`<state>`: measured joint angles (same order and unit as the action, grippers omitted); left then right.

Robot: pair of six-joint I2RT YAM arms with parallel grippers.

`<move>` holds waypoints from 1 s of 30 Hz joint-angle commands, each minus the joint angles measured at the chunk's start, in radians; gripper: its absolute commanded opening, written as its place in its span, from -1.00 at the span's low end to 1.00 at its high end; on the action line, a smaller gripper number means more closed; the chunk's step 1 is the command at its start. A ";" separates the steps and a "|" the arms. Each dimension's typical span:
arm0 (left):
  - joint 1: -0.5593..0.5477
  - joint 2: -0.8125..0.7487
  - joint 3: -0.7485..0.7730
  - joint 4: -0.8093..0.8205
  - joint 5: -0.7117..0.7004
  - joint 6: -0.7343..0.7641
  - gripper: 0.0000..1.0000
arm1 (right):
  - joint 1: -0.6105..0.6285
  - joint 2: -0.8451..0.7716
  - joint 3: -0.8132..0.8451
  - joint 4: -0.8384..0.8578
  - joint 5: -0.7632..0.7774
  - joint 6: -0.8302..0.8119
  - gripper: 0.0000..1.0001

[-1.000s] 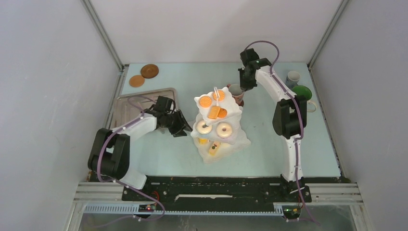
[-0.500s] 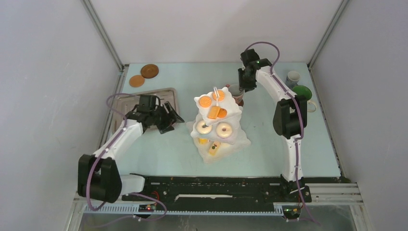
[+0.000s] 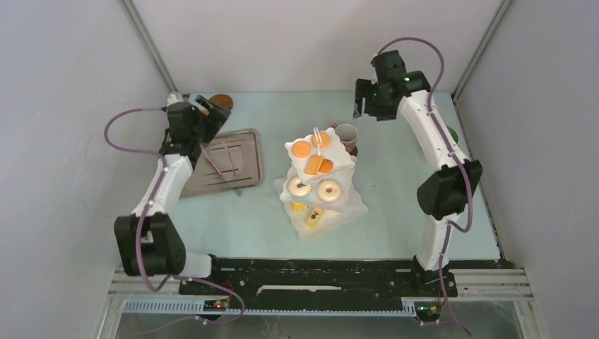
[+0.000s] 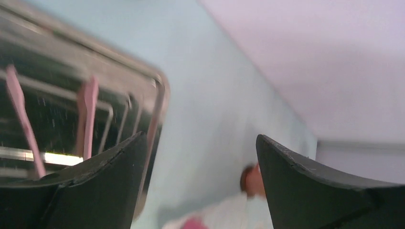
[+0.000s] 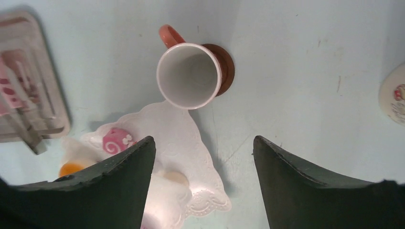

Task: Serve the afternoon tea
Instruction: Move the coaster to the center of the board.

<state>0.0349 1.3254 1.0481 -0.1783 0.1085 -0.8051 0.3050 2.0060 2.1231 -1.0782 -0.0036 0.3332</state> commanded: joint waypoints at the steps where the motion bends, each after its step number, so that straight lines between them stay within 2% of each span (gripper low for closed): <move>1: 0.066 0.183 0.152 0.199 -0.150 -0.084 0.79 | -0.038 -0.166 -0.031 0.000 -0.026 0.025 0.56; 7: 0.080 0.468 0.342 0.451 -0.203 -0.192 0.69 | -0.079 -0.287 -0.167 -0.017 -0.004 0.015 0.57; 12: 0.090 0.717 0.582 0.436 -0.212 -0.370 0.47 | -0.087 -0.384 -0.322 -0.006 0.086 0.010 0.55; 17: 0.092 0.897 0.751 0.345 -0.290 -0.569 0.44 | -0.095 -0.447 -0.382 -0.013 0.132 0.029 0.54; 22: 0.091 1.016 0.909 0.194 -0.377 -0.686 0.45 | -0.107 -0.482 -0.428 -0.006 0.147 0.047 0.53; 30: 0.070 1.214 1.157 -0.042 -0.397 -0.854 0.51 | -0.134 -0.489 -0.454 0.001 0.152 0.066 0.52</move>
<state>0.1173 2.4832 2.1059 -0.0681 -0.2310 -1.5383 0.1829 1.5394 1.6794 -1.0977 0.1223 0.3775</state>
